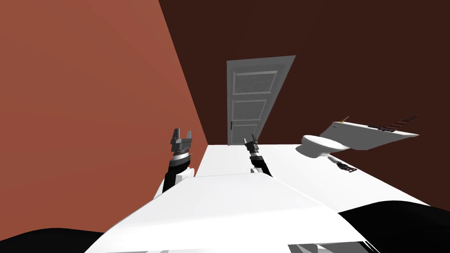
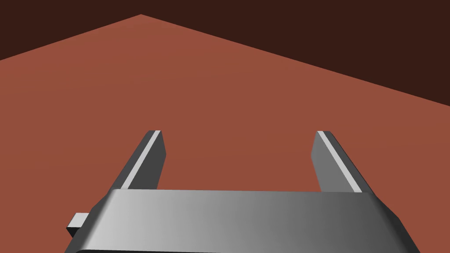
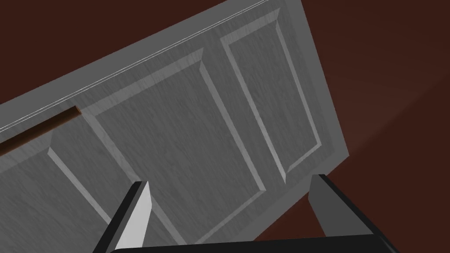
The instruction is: Pull the door open
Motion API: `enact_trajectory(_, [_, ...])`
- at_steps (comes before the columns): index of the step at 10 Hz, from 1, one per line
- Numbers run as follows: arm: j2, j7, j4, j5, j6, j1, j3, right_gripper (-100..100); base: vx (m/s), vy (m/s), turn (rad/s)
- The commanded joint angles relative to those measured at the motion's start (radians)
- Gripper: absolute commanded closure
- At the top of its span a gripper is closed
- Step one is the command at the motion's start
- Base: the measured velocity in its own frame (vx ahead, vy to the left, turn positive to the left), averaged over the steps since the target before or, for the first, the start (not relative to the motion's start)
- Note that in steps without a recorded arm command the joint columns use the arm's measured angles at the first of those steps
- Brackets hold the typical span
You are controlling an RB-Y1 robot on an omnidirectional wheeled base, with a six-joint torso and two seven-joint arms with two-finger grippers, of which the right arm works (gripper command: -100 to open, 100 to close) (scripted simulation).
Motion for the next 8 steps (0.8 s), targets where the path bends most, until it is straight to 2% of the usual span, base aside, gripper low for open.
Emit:
enact_trajectory(1, [-0.010, -0.032, 0.028, -0.017, -0.010, -0.008, 0.003, -100, 0.095, 0.009, 0.016])
enact_trajectory(8, [-0.036, -0.155, 0.157, -0.085, -0.052, -0.050, 0.025, -100, 0.098, 0.016, 0.019])
